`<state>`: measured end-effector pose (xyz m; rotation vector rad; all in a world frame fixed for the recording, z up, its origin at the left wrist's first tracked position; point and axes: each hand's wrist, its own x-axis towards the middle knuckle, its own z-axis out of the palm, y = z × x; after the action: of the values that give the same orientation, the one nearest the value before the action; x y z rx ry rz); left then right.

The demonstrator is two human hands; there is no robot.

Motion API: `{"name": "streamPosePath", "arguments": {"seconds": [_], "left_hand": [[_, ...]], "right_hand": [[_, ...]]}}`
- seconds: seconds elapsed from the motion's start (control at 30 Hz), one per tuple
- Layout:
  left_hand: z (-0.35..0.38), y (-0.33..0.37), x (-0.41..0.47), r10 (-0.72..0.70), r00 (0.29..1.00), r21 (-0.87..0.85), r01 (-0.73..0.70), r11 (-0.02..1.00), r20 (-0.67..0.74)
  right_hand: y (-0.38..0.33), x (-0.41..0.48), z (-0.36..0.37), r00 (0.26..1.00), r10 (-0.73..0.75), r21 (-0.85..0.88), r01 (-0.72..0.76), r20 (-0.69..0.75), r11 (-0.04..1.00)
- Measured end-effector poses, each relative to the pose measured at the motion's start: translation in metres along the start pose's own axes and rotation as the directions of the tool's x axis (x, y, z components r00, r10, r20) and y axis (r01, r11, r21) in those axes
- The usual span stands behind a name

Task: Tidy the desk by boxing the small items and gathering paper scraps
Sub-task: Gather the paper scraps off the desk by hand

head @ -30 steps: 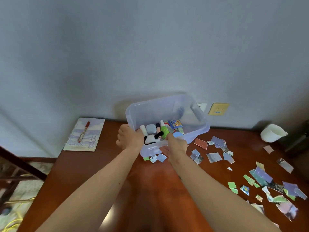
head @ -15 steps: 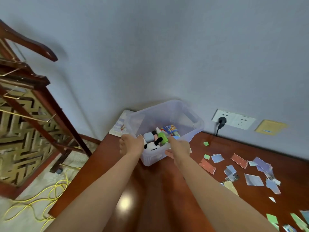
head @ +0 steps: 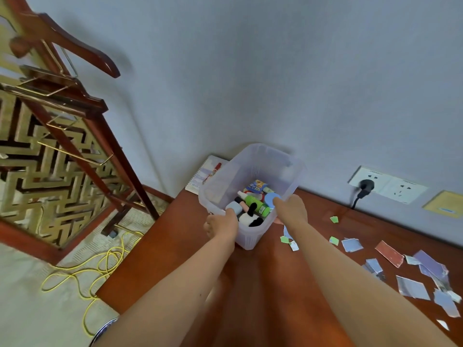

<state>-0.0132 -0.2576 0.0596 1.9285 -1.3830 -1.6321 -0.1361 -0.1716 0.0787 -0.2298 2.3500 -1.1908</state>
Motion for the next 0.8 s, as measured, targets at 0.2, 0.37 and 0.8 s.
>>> {"name": "streamPosePath", "arguments": {"seconds": [0.2, 0.37, 0.8], "left_hand": [[0.016, 0.006, 0.003, -0.086, 0.995, -0.076, 0.09, 0.993, 0.055], [0.026, 0.004, 0.007, -0.115, 0.993, -0.085, 0.117, 0.99, 0.019], [0.025, 0.01, -0.002, -0.119, 0.993, -0.183, 0.115, 0.976, -0.01]], "right_hand": [[-0.006, 0.025, -0.004, 0.998, -0.066, -0.122, 0.067, 0.014, 0.99], [0.001, 0.028, 0.0, 0.998, -0.019, -0.124, 0.027, 0.066, 0.992], [-0.003, 0.03, -0.003, 0.984, 0.021, -0.131, 0.002, 0.177, 0.991]]}}
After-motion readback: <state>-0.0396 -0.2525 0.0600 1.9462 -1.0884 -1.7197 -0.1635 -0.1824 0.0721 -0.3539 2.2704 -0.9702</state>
